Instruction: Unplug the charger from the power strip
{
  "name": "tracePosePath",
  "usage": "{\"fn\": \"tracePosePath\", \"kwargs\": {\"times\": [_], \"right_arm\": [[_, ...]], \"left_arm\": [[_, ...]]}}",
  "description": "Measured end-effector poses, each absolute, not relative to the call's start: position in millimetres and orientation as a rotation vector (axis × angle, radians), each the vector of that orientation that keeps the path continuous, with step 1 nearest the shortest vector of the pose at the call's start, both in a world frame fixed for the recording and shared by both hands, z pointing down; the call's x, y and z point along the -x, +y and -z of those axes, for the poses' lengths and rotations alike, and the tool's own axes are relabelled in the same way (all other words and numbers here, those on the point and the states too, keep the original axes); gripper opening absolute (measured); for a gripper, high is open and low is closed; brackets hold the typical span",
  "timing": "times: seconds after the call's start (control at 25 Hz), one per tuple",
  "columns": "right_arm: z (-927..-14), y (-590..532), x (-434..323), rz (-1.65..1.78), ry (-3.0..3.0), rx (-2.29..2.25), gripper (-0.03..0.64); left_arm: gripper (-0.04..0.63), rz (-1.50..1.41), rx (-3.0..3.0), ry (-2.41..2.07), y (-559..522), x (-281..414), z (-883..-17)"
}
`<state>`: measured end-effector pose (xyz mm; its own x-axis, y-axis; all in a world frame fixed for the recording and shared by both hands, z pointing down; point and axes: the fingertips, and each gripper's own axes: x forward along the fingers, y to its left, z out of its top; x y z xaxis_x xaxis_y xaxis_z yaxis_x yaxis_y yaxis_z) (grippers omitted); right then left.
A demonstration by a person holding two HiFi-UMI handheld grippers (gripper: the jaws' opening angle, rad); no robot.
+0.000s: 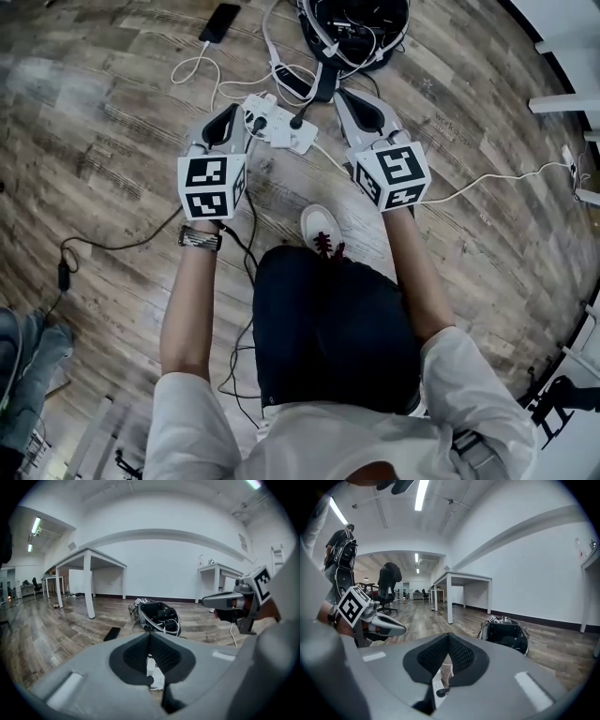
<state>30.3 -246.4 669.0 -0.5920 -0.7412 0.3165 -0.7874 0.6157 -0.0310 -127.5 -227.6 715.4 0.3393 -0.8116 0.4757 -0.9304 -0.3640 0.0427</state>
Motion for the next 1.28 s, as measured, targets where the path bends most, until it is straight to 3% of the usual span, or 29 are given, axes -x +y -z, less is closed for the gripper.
{"fn": "tracePosePath", "kwargs": {"times": [0.24, 0.68, 0.96, 1.28], "right_arm": [[-571.6, -261.4, -39.0, -0.125, -2.576, -1.283, 0.003], [-313.0, -262.9, -27.7, -0.003, -2.616, -1.254, 0.003], [-166.5, -224.9, -30.1, -0.003, -2.629, -1.203, 0.002], [-46.4, -160.3, -23.6, -0.055, -2.672, -1.219, 0.002]], "left_arm": [[0.005, -0.558, -2.300, -1.622, -237.1, 132.2, -615.6], [0.005, -0.557, -2.346, -1.683, -227.9, 144.9, -367.3], [0.005, -0.534, -2.403, -1.727, -194.5, 138.2, -203.1], [0.005, -0.527, -2.446, -1.773, -130.6, 143.5, -77.8]]}}
